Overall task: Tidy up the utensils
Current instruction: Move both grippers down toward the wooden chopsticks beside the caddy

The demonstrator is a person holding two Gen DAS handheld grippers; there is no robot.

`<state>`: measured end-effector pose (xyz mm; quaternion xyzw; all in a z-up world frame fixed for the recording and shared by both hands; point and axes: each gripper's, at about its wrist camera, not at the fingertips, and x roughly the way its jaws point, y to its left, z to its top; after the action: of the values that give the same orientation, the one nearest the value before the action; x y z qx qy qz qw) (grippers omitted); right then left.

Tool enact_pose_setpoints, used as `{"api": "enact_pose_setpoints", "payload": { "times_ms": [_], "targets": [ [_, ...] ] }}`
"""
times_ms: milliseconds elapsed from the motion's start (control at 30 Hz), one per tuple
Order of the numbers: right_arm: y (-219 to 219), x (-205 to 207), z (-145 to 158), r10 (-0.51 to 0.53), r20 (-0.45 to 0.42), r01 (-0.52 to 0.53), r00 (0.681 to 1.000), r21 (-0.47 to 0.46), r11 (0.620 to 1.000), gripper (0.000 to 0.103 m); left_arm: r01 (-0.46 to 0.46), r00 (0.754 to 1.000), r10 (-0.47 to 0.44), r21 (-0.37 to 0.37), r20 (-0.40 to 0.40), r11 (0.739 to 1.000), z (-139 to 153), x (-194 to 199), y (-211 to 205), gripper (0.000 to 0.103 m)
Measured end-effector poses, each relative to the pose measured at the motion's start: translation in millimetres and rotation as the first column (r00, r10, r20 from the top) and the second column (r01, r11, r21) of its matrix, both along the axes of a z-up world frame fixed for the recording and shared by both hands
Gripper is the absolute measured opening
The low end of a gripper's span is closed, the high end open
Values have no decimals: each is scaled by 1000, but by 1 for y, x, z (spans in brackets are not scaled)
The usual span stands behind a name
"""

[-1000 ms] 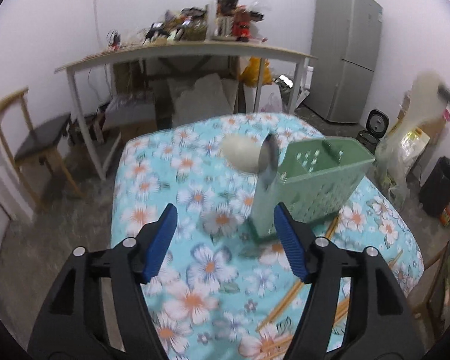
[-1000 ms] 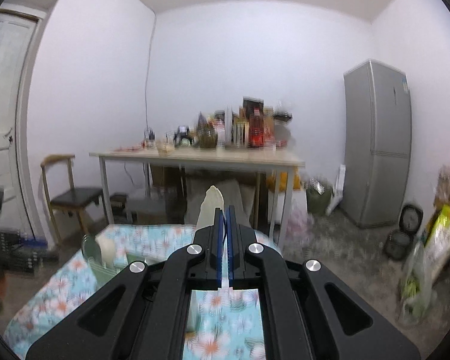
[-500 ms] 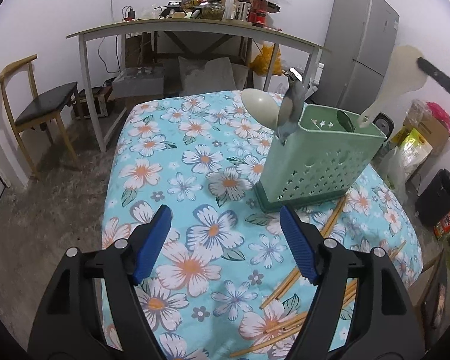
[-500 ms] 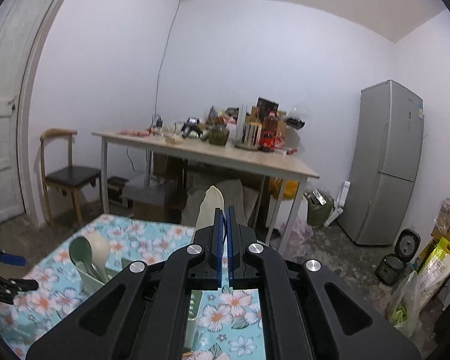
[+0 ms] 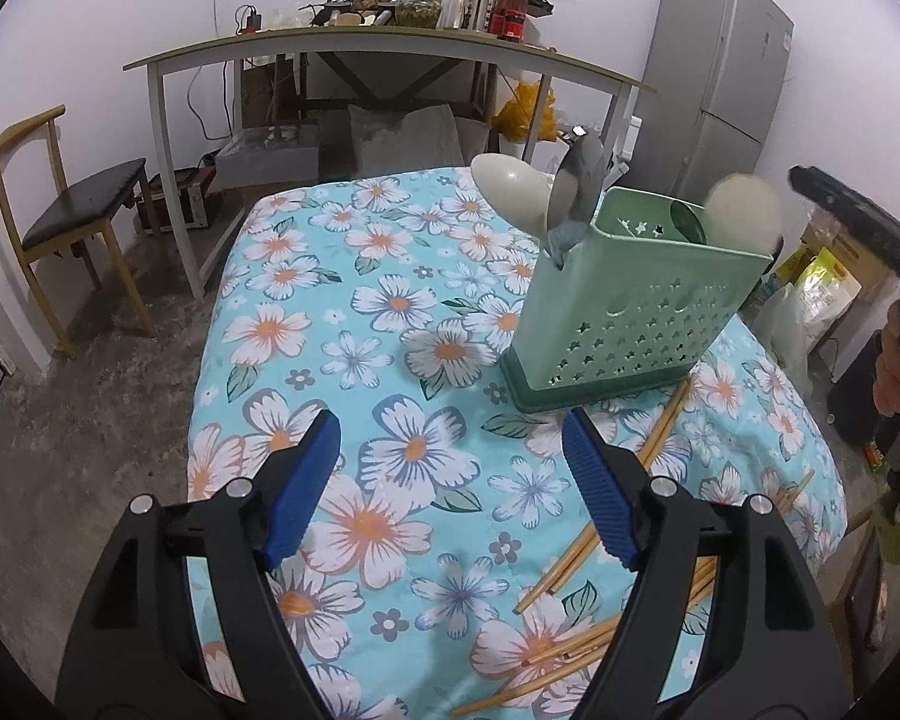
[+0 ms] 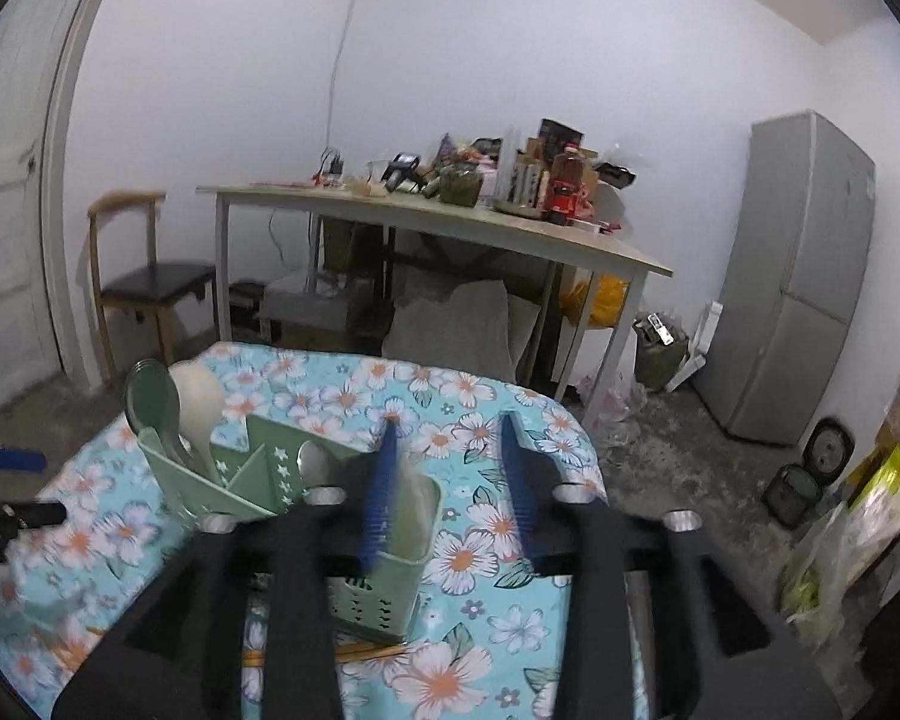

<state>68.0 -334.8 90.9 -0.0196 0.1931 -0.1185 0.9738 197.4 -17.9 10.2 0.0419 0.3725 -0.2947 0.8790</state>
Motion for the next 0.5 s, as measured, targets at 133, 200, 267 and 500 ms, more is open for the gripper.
{"api": "enact_pose_setpoints", "payload": {
  "times_ms": [133,200,267,500],
  "targets": [
    [-17,-19,4,-16,20,13,1000,106,994,46,0,1000,0,-7,-9,1000,-1,0,0,73],
    [-22,-28,4,-20,27,16,999,147,989,46,4,1000,-4,-17,-12,1000,-1,-2,0,73],
    [-26,-39,2,-26,29,21,999,178,984,49,10,1000,-11,-33,-19,999,-2,-4,0,73],
    [-15,-64,-23,-5,-37,15,999,280,960,76,-83,995,85,-40,48,996,-2,-10,5,77]
  ]
}}
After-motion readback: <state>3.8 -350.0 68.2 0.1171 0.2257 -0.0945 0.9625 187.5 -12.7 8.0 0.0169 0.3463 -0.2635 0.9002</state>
